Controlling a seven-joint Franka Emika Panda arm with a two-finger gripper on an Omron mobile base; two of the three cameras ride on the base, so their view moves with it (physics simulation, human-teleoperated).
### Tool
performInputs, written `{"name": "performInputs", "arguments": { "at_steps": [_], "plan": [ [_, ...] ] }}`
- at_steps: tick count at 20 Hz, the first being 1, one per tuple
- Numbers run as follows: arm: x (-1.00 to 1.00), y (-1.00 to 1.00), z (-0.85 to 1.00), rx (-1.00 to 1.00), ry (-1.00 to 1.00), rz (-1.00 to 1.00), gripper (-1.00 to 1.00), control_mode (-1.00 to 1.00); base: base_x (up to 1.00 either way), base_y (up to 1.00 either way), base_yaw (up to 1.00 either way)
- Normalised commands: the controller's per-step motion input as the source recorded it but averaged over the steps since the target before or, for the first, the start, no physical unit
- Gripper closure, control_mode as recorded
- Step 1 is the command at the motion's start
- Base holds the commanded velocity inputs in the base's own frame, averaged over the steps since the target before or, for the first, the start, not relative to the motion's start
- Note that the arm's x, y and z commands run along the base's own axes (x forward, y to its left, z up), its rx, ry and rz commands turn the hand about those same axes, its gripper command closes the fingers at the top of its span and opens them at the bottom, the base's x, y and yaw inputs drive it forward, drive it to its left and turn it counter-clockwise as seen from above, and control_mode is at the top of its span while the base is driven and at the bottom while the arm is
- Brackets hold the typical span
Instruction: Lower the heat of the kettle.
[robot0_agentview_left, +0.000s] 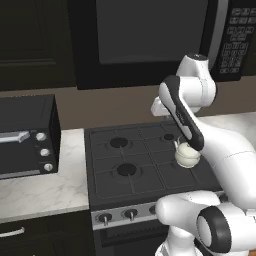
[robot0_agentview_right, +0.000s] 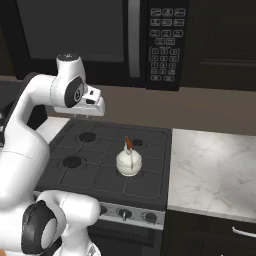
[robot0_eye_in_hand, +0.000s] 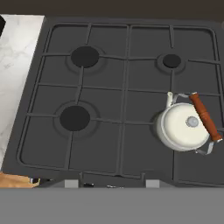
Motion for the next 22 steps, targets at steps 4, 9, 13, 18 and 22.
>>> {"name": "performInputs", "arguments": {
  "at_steps": [4, 9, 13, 18, 22],
  "plan": [
    [-0.20, -0.02, 0.00, 0.00, -0.08, 0.00, -1.00, -1.00, 0.00, 0.00, 0.00],
    [-0.70, -0.57, -0.02, 0.12, -0.29, -0.19, -1.00, -1.00, 0.00, 0.00, 0.00],
    [-0.56, -0.77, -0.19, 0.16, -0.12, -0.38, -1.00, -1.00, 0.00, 0.00, 0.00],
    [-0.58, -0.75, -0.29, 0.22, -0.06, -0.41, -1.00, -1.00, 0.00, 0.00, 0.00],
    [-0.74, -0.69, -0.37, 0.34, -0.07, -0.36, -1.00, -1.00, 0.00, 0.00, 0.00]
  ]
}}
